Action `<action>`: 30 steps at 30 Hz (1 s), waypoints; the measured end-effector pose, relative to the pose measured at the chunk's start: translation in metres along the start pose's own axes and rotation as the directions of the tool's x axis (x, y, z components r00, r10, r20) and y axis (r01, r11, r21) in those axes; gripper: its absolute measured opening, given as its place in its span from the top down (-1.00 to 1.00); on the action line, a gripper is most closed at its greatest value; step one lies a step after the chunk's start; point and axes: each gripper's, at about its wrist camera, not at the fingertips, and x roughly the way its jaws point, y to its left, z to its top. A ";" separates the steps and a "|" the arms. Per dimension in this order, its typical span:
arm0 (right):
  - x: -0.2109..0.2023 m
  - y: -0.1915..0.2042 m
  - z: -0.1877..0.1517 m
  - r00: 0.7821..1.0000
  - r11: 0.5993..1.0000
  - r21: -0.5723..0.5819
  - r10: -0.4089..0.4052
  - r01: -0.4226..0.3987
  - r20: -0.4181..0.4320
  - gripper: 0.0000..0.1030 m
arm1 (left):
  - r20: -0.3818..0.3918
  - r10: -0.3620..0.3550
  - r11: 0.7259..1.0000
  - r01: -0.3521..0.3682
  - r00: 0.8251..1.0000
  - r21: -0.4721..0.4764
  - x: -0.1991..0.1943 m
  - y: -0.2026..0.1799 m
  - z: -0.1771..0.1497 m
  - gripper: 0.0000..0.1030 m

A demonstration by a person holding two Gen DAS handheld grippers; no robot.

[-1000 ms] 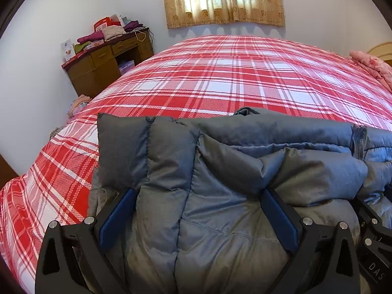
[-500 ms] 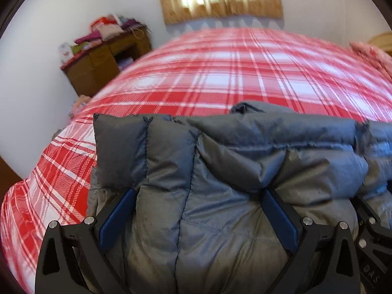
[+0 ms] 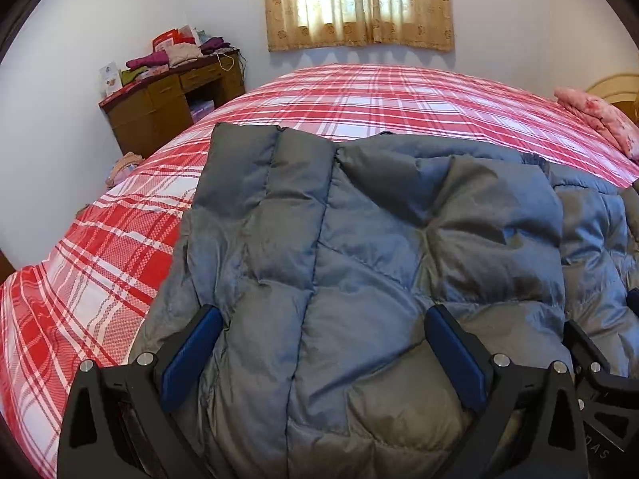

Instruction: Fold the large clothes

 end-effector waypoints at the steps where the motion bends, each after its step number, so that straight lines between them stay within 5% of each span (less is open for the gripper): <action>1: 0.001 0.000 0.000 1.000 1.000 -0.001 -0.002 0.002 -0.001 -0.83 | -0.001 0.005 1.000 -0.005 1.000 0.004 0.001 -0.001 0.000 -0.98; 5: -0.011 -0.006 -0.001 1.000 1.000 0.004 0.011 -0.011 -0.020 -0.84 | -0.021 0.016 1.000 -0.016 1.000 0.001 -0.015 0.010 0.000 -0.98; 10: -0.061 -0.003 -0.042 0.999 1.000 -0.020 0.008 -0.007 0.040 -0.98 | 0.096 0.102 0.994 -0.099 0.990 -0.036 -0.085 0.063 -0.033 -0.98; 13: -0.053 0.002 -0.061 0.998 1.000 0.000 -0.017 0.017 0.060 -0.98 | 0.014 0.098 0.991 -0.097 0.995 -0.091 -0.073 0.082 -0.054 -0.98; 15: -0.050 0.004 -0.062 0.997 0.999 -0.013 -0.034 0.035 0.066 -0.99 | -0.054 0.068 0.991 -0.074 0.996 -0.112 -0.055 0.087 -0.066 -0.98; 19: -0.057 -0.003 -0.059 0.999 1.000 -0.012 0.000 0.001 0.044 -0.95 | -0.062 0.037 0.982 -0.048 0.997 -0.183 -0.061 0.100 -0.074 -0.98; 23: -0.090 -0.004 -0.081 0.994 0.999 -0.036 -0.010 0.014 0.108 -0.97 | -0.042 0.024 0.954 -0.035 0.999 -0.296 -0.080 0.124 -0.095 -0.98; 25: -0.087 0.001 -0.090 0.994 0.999 -0.046 -0.019 0.024 0.110 -0.98 | -0.044 -0.040 0.942 0.023 0.998 -0.335 -0.079 0.125 -0.102 -0.98; 28: -0.074 0.004 -0.092 0.995 0.999 -0.047 -0.020 0.025 0.098 -1.00 | -0.058 -0.088 0.950 0.066 0.994 -0.306 -0.070 0.114 -0.102 -0.97; 30: -0.072 0.004 -0.089 0.996 0.998 -0.051 -0.018 0.023 0.086 -1.00 | -0.036 -0.128 0.951 0.113 0.991 -0.288 -0.071 0.108 -0.098 -0.75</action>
